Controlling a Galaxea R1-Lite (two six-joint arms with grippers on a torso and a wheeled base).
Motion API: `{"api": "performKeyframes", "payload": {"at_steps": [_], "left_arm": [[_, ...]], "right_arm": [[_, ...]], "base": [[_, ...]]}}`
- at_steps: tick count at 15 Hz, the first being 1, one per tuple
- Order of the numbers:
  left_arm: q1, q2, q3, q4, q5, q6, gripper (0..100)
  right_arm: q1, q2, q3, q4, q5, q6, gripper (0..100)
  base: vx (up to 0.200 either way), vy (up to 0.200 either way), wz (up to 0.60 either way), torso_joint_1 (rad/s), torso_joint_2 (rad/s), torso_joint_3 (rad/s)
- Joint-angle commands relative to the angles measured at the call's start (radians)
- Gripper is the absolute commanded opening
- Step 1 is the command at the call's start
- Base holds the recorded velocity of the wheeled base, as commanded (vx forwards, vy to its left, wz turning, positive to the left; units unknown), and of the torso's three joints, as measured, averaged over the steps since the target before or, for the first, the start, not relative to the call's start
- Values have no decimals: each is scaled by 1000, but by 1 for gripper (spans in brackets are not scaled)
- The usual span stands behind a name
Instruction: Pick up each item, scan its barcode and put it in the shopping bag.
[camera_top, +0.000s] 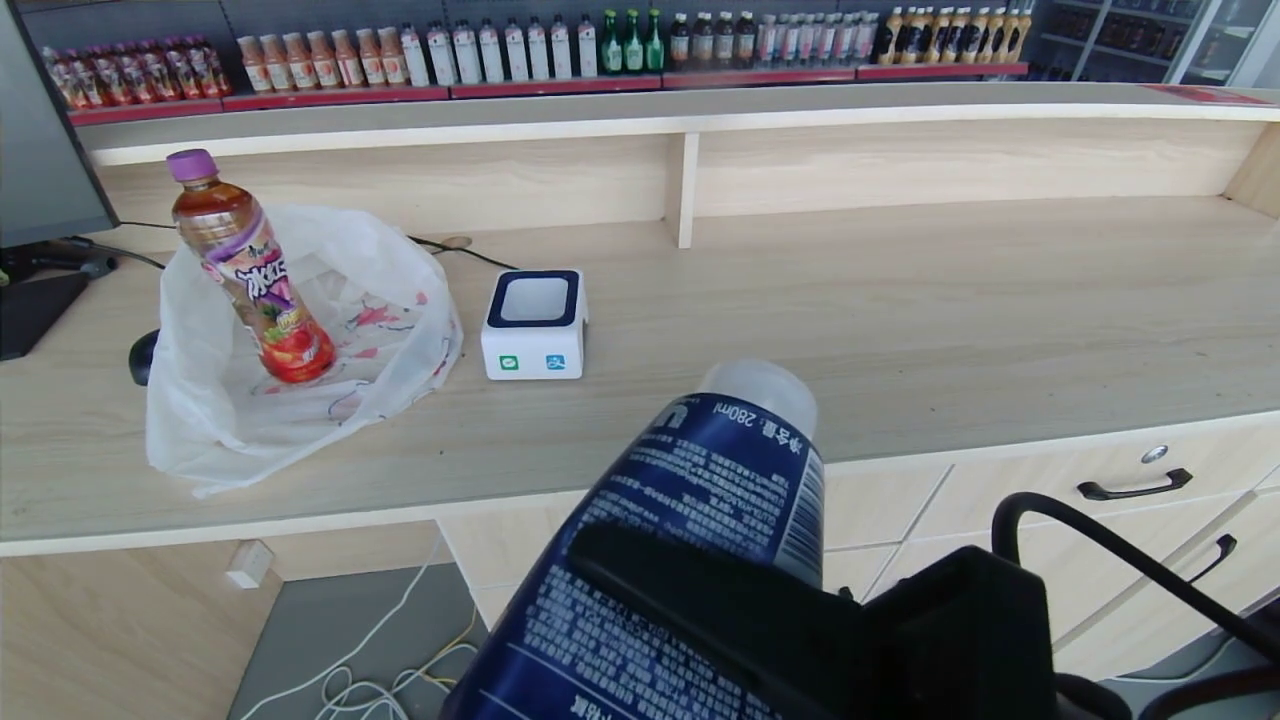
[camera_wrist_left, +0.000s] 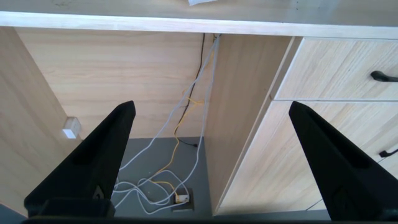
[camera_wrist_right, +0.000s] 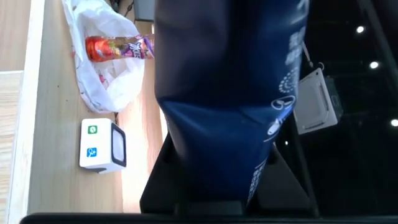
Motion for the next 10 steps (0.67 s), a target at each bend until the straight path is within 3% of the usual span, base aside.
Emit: {"api": "performKeyframes", "payload": {"at_steps": [1,10], "left_arm": [[0,0,0,0,0,0,100],[0,0,0,0,0,0,100]], "right_arm": [[1,-12,6,-1,-3,-16,0],[1,-16,6,-2,-6,-39,0]], "base": [[0,0,0,0,0,0],[0,0,0,0,0,0]]}}
